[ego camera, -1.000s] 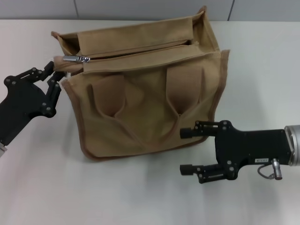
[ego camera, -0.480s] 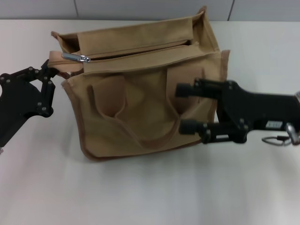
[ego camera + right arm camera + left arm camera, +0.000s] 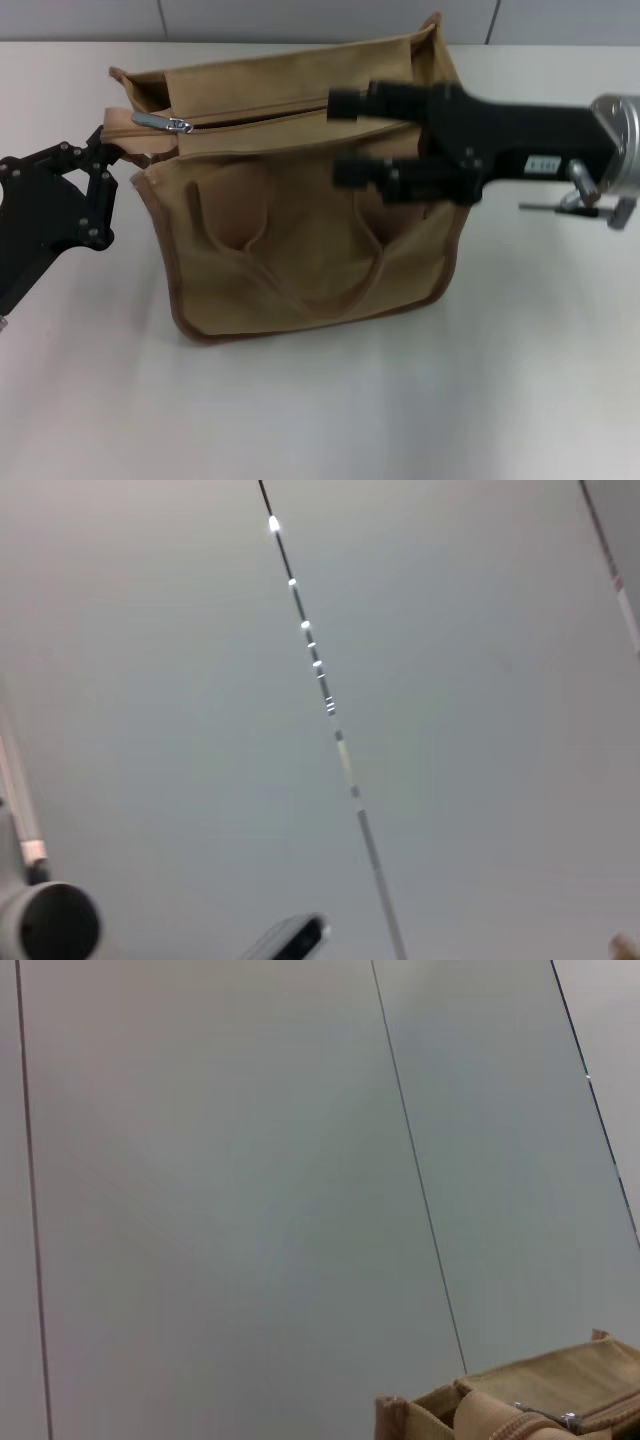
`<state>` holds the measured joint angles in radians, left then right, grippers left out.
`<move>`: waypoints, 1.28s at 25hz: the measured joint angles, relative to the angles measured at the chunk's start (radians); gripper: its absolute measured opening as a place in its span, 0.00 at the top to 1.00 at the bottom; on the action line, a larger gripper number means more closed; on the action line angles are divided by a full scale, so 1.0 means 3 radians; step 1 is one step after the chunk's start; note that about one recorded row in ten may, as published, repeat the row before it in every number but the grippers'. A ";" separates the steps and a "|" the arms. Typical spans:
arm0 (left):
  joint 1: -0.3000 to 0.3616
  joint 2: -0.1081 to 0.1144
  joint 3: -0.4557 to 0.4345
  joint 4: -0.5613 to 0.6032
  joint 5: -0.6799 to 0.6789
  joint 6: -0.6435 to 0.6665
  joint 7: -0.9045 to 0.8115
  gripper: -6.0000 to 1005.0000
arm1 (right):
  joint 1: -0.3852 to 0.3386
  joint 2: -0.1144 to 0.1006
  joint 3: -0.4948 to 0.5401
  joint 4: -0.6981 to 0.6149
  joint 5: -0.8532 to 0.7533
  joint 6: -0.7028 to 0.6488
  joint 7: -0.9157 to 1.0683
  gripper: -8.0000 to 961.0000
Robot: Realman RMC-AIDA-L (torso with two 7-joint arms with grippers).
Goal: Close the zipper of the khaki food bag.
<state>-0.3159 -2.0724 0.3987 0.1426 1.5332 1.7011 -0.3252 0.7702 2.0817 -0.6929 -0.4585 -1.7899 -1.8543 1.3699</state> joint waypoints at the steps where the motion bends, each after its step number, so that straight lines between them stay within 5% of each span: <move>1: 0.0001 0.0000 0.0000 0.0000 -0.0001 0.0003 0.0000 0.96 | -0.0012 0.0002 -0.0015 -0.0044 0.0111 0.0073 -0.0146 0.15; 10: 0.0002 -0.0002 -0.0005 -0.0028 -0.0003 0.0005 0.0005 0.96 | 0.0087 0.0004 -0.0084 -0.0090 0.0255 0.0396 -0.0690 0.15; 21: 0.0010 -0.0005 -0.0005 -0.0052 -0.0003 0.0034 0.0041 0.95 | 0.0382 -0.0040 -0.0679 -0.0703 0.0238 0.0369 0.1567 0.15; 32: 0.0018 -0.0005 -0.0005 -0.0051 -0.0003 0.0143 0.0041 0.95 | 0.0512 -0.0076 -0.0846 -0.0925 0.0069 0.0691 0.1664 0.15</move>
<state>-0.3105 -2.0739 0.3972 0.1272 1.5324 1.7439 -0.3129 0.9237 2.0588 -0.9468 -0.7361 -1.7690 -1.6470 1.8690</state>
